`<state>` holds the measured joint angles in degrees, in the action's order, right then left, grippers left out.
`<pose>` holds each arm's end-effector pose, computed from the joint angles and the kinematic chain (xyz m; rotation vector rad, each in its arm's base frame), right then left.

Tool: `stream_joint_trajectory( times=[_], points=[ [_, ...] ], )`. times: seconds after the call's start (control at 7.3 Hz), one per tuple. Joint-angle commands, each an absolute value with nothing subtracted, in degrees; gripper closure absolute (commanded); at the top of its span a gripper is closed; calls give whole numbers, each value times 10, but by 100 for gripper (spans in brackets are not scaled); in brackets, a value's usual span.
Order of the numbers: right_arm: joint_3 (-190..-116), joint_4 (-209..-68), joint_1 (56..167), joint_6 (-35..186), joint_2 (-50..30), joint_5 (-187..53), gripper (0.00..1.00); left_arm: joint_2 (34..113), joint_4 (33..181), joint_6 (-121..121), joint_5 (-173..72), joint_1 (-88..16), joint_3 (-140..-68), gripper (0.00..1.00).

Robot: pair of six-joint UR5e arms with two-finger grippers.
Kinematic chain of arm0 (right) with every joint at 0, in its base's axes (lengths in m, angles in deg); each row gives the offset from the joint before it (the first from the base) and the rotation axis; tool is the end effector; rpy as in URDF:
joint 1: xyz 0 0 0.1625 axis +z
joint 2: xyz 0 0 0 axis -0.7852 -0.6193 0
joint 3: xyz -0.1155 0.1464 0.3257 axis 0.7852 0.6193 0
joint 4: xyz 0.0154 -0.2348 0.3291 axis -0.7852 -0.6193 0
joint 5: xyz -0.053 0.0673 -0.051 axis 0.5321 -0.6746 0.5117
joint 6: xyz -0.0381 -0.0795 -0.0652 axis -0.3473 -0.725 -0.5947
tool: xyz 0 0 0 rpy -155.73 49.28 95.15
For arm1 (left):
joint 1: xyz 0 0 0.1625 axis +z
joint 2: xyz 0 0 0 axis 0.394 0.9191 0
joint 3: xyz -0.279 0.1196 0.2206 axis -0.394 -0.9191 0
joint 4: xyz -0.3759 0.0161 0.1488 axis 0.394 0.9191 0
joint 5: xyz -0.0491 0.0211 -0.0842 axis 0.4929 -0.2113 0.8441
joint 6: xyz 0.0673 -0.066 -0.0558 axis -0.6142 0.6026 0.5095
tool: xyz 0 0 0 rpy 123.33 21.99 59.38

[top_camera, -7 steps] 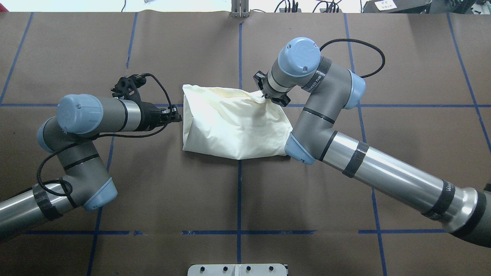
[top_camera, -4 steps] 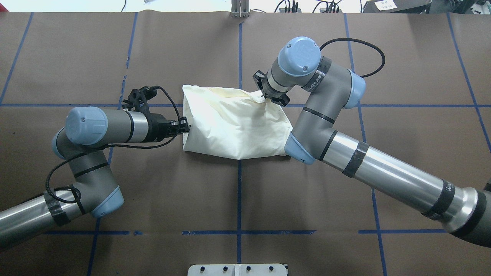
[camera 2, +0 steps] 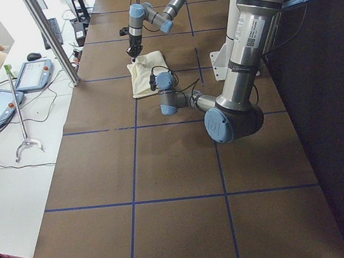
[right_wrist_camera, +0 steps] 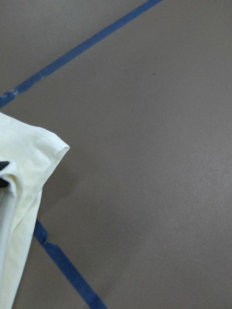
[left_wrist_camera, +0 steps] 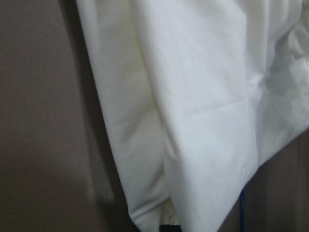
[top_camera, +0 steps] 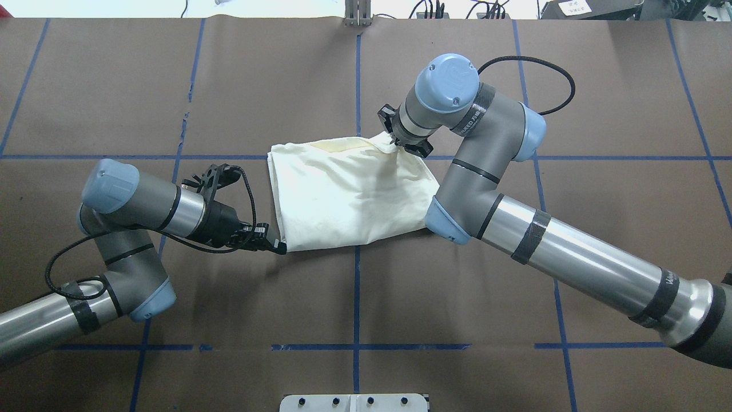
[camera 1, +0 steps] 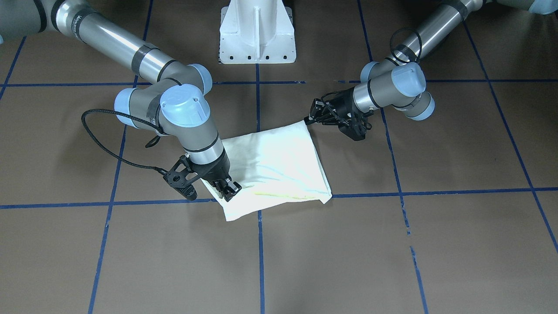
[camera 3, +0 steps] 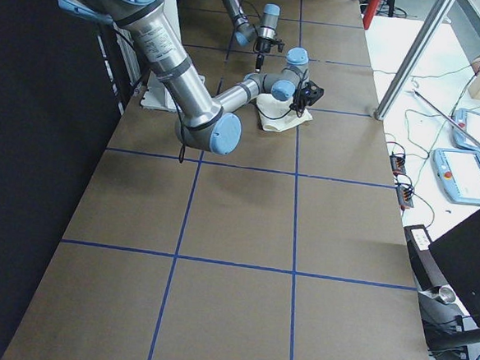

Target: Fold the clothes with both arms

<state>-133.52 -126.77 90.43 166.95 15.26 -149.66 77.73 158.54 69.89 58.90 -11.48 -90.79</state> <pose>-0.5179 -0.5472 0.2311 -0.0902 -0.9731 0.7840 0.4660 -0.3976 0.3312 -0.0117 1.5660 0.1543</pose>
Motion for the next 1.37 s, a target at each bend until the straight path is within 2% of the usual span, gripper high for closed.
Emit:
stream_joint_trajectory(
  times=[0.0, 0.14, 0.27, 0.41, 0.68, 1.23],
  points=[
    [-1337, -1268, 905, 1670, 153, -1497, 100, 779, 1600, 734, 643, -156, -916, 100],
    [-1337, -1268, 906, 1669, 152, -1496, 100, 801, 1596, 806, 625, -163, -917, 100],
    [-1337, -1268, 905, 1667, 151, -1496, 10, 810, 1588, 843, 566, -162, -916, 100],
    [-1339, -1267, 908, 1654, 152, -1497, 0, 825, 1555, 842, 536, -159, -915, 100],
    [-1368, -1269, 940, 1597, 130, -1524, 0, 834, 1510, 840, 449, -100, -914, 100],
    [-1398, -1269, 947, 1575, 106, -1545, 0, 781, 1509, 838, 434, -95, -922, 100]
  ],
)
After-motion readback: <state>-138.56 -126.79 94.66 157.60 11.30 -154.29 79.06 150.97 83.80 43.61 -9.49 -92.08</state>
